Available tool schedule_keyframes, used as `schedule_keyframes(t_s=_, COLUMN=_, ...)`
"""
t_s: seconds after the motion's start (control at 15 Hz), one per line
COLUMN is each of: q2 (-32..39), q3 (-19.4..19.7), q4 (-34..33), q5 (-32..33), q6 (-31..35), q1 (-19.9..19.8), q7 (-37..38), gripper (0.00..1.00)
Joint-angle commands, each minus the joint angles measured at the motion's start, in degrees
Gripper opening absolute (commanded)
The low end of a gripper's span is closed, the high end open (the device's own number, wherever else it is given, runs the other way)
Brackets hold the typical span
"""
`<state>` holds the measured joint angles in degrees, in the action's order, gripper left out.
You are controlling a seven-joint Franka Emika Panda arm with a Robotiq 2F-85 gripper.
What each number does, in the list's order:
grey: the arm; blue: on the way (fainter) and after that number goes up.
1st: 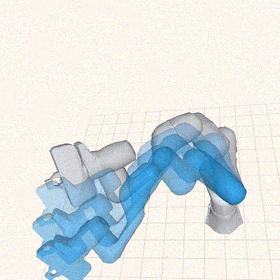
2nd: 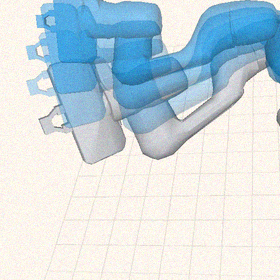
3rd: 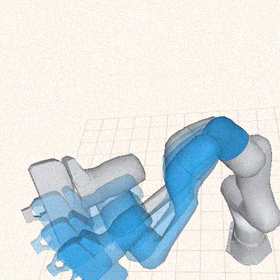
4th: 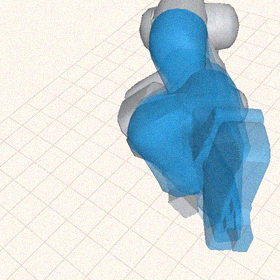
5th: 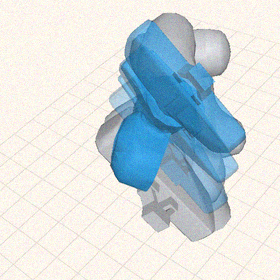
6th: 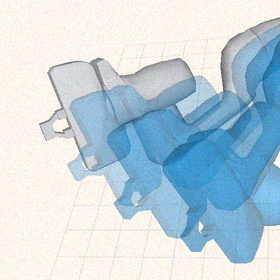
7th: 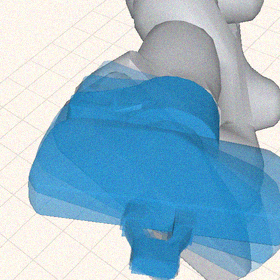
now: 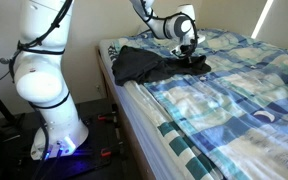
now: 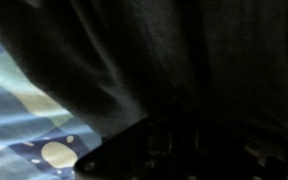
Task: Fold the black cloth
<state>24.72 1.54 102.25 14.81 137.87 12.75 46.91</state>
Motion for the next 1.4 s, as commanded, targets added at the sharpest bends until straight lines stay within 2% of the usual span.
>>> schedule_keyframes(t_s=0.0, q2=-1.5, q3=1.2, q4=1.1, q5=1.6, q6=1.6, q1=2.5, q7=4.1, gripper=0.02)
schedule_keyframes(t_s=0.27, q2=-10.1, q3=2.7, q4=5.4, q5=8.3, q6=1.6, q1=4.7, q7=9.4, gripper=0.02)
schedule_keyframes(t_s=0.47, q2=-17.0, q3=1.8, q4=6.3, q5=12.1, q6=-0.2, q1=3.3, q7=9.3, gripper=0.02)
schedule_keyframes(t_s=0.67, q2=-24.1, q3=-0.2, q4=7.7, q5=13.3, q6=-3.2, q1=1.3, q7=8.3, gripper=0.02)
schedule_keyframes(t_s=0.93, q2=-30.7, q3=-4.1, q4=10.0, q5=11.9, q6=-6.0, q1=-1.2, q7=7.3, gripper=0.02)
schedule_keyframes(t_s=1.33, q2=-31.5, q3=-9.2, q4=13.3, q5=3.1, q6=-4.3, q1=-1.9, q7=3.1, gripper=0.02)
